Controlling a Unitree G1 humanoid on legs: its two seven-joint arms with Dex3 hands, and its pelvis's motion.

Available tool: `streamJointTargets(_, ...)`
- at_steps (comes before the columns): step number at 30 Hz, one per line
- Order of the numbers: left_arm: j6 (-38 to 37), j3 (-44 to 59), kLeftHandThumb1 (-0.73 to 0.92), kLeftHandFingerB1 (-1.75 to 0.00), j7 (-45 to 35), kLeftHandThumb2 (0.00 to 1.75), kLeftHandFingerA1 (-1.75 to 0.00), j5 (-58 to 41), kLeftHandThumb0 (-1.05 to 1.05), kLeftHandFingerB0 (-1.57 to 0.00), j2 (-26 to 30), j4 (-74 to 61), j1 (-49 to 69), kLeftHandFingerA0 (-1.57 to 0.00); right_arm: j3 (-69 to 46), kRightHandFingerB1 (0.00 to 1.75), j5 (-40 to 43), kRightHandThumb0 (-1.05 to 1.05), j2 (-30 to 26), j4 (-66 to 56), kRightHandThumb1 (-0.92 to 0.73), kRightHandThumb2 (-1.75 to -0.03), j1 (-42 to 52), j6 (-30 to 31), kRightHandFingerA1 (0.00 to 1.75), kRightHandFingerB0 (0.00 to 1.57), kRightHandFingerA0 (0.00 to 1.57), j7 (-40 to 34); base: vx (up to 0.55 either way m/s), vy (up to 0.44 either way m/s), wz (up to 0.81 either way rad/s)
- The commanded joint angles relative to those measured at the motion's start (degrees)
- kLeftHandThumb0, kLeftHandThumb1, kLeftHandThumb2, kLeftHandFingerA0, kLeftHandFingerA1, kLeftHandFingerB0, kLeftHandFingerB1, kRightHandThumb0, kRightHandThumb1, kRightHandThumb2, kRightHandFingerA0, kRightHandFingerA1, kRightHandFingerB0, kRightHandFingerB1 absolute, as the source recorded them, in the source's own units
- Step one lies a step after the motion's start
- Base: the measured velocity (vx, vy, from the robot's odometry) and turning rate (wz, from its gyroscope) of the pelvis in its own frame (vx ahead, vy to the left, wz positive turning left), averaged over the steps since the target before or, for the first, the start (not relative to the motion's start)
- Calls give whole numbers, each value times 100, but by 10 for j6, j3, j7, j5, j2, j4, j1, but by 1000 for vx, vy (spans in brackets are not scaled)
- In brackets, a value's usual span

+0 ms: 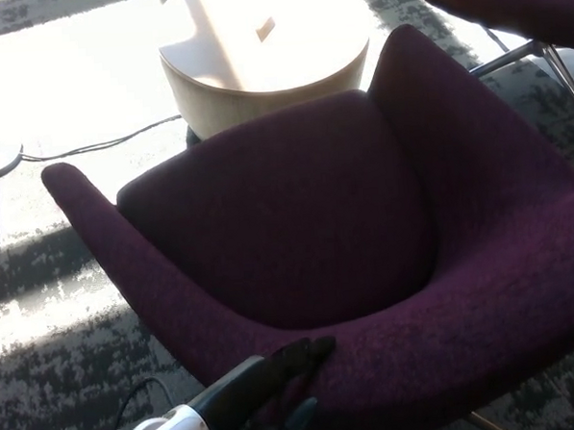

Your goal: The robot stands in front of a sofa and uses its left hand to push the left side of the sofa

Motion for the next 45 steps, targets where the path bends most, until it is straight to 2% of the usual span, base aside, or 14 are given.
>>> streamJointTargets(1, 13, 17, 83, -15, -21, 125, -21, -6, -94, -8, 29, 14, 12, -2, -3, 47, 2, -46, -8, 3, -66, -59, 0, -7, 76, 75, 85, -1, 0, 0, 0)
streamJointTargets(9, -27, 65, 78, -20, -20, 122, -25, -36, -92, -8, 35, 67, 6, 0, -1, 47, 1, -46, -5, 3, -66, -59, 2, -4, 78, 75, 84, -3, 0, 0, 0)
streamJointTargets(10, -33, 72, 92, -25, -21, 79, -27, -37, -94, -4, 42, 66, 8, 0, -1, 46, 1, -49, -4, 2, -67, -60, 2, 2, 74, 74, 82, -2, 0, 0, 0)
streamJointTargets(15, -40, 95, 92, -25, -26, 78, -27, -48, -95, -4, 56, 74, 11, -1, 0, 46, -1, -48, -4, 4, -67, -60, 4, 3, 77, 74, 83, -4, 0, 0, 0)
streamJointTargets(18, -42, 105, 92, -25, -30, 78, -27, -51, -95, -4, 60, 78, 11, -1, 1, 46, -2, -48, -5, 4, -67, -60, 5, 3, 77, 74, 83, -5, 0, 0, 0)
streamJointTargets(20, -70, 128, 77, -22, -34, 116, -32, -60, -90, -3, 84, 105, 7, -6, -2, 46, 3, -48, -3, 4, -66, -60, 2, 5, 72, 73, 85, -3, 0, 0, 0)
streamJointTargets(22, -79, 137, 77, -21, -35, 115, -32, -64, -93, -5, 88, 119, 7, -7, -1, 46, 1, -48, -2, 5, -66, -60, 4, 5, 71, 73, 85, -6, 0, 0, 0)
streamJointTargets(23, -80, 139, 92, -23, -36, 79, -27, -64, -100, -5, 91, 123, 9, -3, 1, 46, -1, -48, -2, 5, -67, -60, 5, 5, 71, 73, 83, -7, 0, 0, 0)
streamJointTargets(26, -86, 144, 78, -19, -29, 115, -32, -59, -95, -5, 98, 138, 11, -10, 4, 47, -5, -49, -4, 4, -68, -60, 6, 3, 76, 74, 83, -11, 0, 0, 0)
streamJointTargets(28, -89, 146, 92, -23, -25, 80, -30, -54, -101, -6, 102, 147, 5, -8, 4, 47, -4, -50, -4, 5, -68, -60, -1, 8, 77, 75, 84, -11, 0, 0, 0)
streamJointTargets(29, -99, 152, 78, -20, -30, 115, -29, -60, -92, -4, 103, 159, 2, -6, -2, 47, 3, -49, -3, 6, -67, -59, -2, 9, 76, 75, 85, -2, 0, 0, 0)
streamJointTargets(34, -119, 162, 78, -22, -35, 122, -27, -64, -85, -7, 117, 174, 18, 0, 4, 47, -3, -49, -6, 4, -67, -60, 10, -4, 73, 74, 84, -5, 0, 0, 0)
streamJointTargets(36, -131, 164, 81, -20, -34, 93, -26, -66, -96, -3, 120, 184, 21, -4, 4, 46, -4, -48, -5, 3, -67, -60, 10, 5, 72, 73, 84, -8, 0, 0, 0)
streamJointTargets(45, -157, 191, 82, -15, -40, 122, -20, -89, -94, -7, 126, 225, 34, -3, 9, 46, -9, -48, -6, 3, -66, -60, 6, 14, 70, 73, 83, -11, 0, 0, 0)
